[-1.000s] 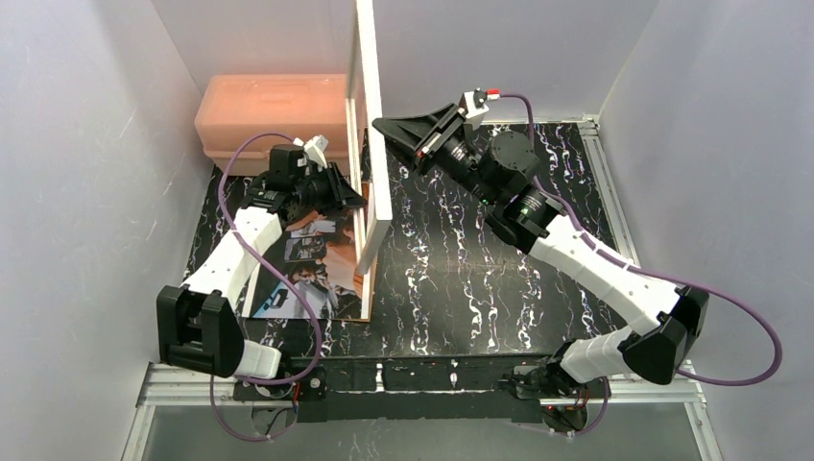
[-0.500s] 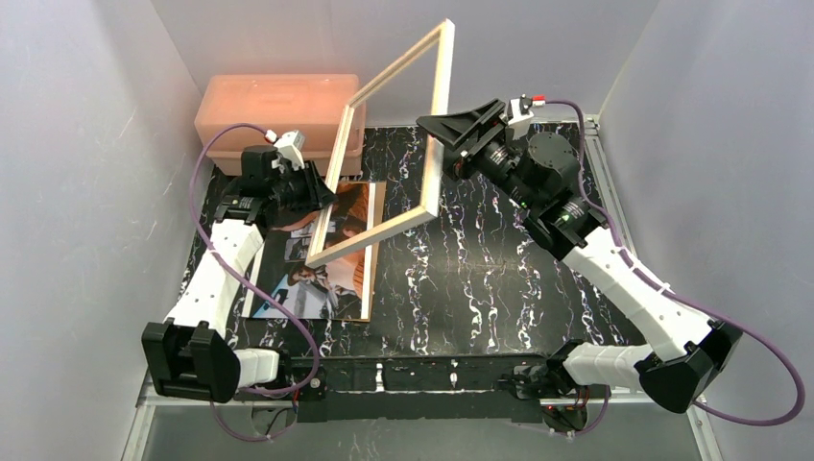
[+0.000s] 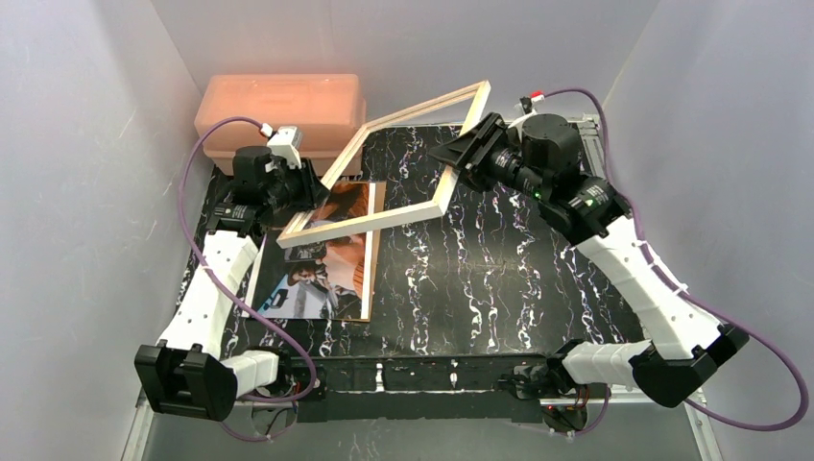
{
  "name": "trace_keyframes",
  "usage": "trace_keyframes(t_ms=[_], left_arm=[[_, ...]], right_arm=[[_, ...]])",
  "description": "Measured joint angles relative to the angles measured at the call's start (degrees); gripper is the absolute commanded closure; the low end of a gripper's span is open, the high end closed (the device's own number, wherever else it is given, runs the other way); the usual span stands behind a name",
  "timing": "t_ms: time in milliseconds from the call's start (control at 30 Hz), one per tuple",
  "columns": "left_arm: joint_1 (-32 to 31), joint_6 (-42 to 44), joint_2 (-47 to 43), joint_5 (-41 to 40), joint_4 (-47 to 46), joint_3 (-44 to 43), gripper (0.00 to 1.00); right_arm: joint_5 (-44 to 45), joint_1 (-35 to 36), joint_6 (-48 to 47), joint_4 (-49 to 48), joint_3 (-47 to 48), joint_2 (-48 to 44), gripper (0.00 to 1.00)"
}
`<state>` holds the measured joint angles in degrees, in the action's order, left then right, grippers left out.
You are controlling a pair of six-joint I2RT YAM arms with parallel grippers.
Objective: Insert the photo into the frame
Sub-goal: Turn over the photo frame at the center of the board.
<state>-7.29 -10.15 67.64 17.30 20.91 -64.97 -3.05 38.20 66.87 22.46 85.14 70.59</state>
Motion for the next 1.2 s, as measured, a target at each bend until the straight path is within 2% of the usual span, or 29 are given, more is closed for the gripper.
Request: trace_keyframes(t_ms=[200,500,533,600,667,733,833,967,1200], left_arm=[[-0.50,3.17,-0.87,-1.53,-2.01,0.00,1.00],[-3.96,3.04,-0.37,0.09,-1.95,1.44,1.00],[-4.42,2.73,-0.09,0.24,-1.75,1.55,0.94],[-5.09,2.27,0.87,0.37,-1.27,1.55,0.62],[-5.55,2.12,2.03,1.16,-0.70,1.55,0.24],[-5.84,2.64,2.97,2.03,0.04,1.55,0.10],[-5.97,2.25,4.24,3.54,1.62,1.40,0.04],[-5.97,2.19,5.05,4.61,3.30,1.16,0.02],[-5.97,2.25,4.87,4.72,6.29,-2.36,0.01]], right_arm=[[3.34,-0.66,-6.91,16.74,5.20,0.37,0.79],[4.17,-1.86,-12.04,20.94,0.09,-5.14,0.96],[4.15,-1.99,-12.39,21.07,-0.13,-5.42,0.98],[4.11,-2.43,-13.33,21.14,-0.57,-5.68,0.99],[3.93,-2.82,-14.08,21.22,-0.81,-5.66,0.99],[4.37,-3.48,-16.09,21.24,-1.14,-5.73,0.99],[5.68,-4.76,-18.32,21.55,-1.86,-5.97,0.99],[7.45,-6.23,-21.11,25.62,-2.99,-6.56,0.99],[6.32,-6.49,-22.12,24.87,-4.42,-8.02,0.99]])
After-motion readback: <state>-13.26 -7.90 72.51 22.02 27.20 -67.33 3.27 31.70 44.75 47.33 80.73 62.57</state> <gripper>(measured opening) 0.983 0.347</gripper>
